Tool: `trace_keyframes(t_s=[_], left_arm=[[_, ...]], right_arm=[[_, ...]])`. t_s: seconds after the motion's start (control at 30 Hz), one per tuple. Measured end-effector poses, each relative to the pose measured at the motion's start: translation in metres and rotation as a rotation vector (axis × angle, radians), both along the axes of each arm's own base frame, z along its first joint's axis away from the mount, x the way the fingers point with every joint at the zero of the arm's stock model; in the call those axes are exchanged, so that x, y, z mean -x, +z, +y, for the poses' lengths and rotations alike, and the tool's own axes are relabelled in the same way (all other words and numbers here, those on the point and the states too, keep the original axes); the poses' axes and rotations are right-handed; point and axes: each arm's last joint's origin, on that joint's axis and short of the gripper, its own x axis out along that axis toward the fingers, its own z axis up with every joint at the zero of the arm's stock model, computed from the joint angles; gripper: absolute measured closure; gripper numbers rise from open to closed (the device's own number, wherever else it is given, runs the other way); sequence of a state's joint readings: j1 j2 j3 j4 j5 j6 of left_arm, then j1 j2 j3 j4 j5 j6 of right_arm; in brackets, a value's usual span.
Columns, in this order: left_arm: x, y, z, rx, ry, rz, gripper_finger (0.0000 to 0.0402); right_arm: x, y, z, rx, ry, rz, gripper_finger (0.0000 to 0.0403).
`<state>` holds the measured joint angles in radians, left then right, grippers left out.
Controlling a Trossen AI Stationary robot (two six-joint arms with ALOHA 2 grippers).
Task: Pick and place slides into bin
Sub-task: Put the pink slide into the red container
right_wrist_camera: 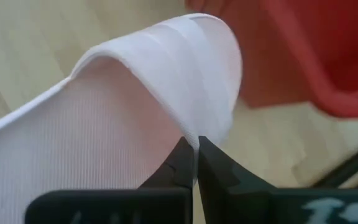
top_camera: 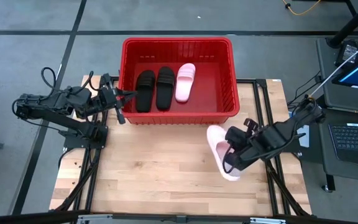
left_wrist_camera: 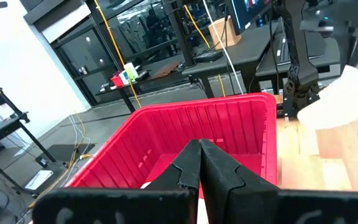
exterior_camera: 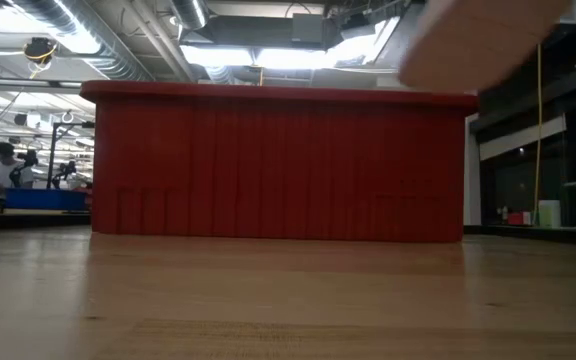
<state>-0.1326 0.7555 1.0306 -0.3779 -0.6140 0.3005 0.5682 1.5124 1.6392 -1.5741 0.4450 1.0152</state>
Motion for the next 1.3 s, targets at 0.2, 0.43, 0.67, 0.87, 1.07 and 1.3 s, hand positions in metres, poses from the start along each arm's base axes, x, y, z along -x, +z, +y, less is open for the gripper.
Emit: trace_keyframes(t_s=[0.2, 0.43, 0.67, 0.87, 1.07, 1.3], left_arm=[[0.0, 0.0, 0.0, -0.001, 0.0, 0.001, 0.0399], [0.0, 0.0, 0.0, 0.021, 0.013, -0.012, 0.0399], [0.001, 0.0, 0.001, 0.02, 0.045, -0.014, 0.0399], [0.001, 0.0, 0.001, 0.042, 0.048, -0.027, 0.0398], [0.001, 0.0, 0.001, 0.042, 0.049, -0.027, 0.0399], [0.001, 0.0, 0.001, 0.063, 0.053, -0.039, 0.0399]], right_arm=[[-0.001, 0.018, -0.003, 0.107, 0.034, -0.109, 0.0394], [-0.004, 0.035, -0.012, 0.159, 0.032, -0.176, 0.0394], [-0.009, 0.055, -0.031, 0.227, 0.038, -0.215, 0.0394], [-0.014, 0.067, -0.054, 0.263, 0.018, -0.212, 0.0394], [-0.022, 0.067, -0.087, 0.362, -0.061, -0.159, 0.0394], [-0.049, 0.057, -0.13, 0.434, -0.096, -0.061, 0.0394]])
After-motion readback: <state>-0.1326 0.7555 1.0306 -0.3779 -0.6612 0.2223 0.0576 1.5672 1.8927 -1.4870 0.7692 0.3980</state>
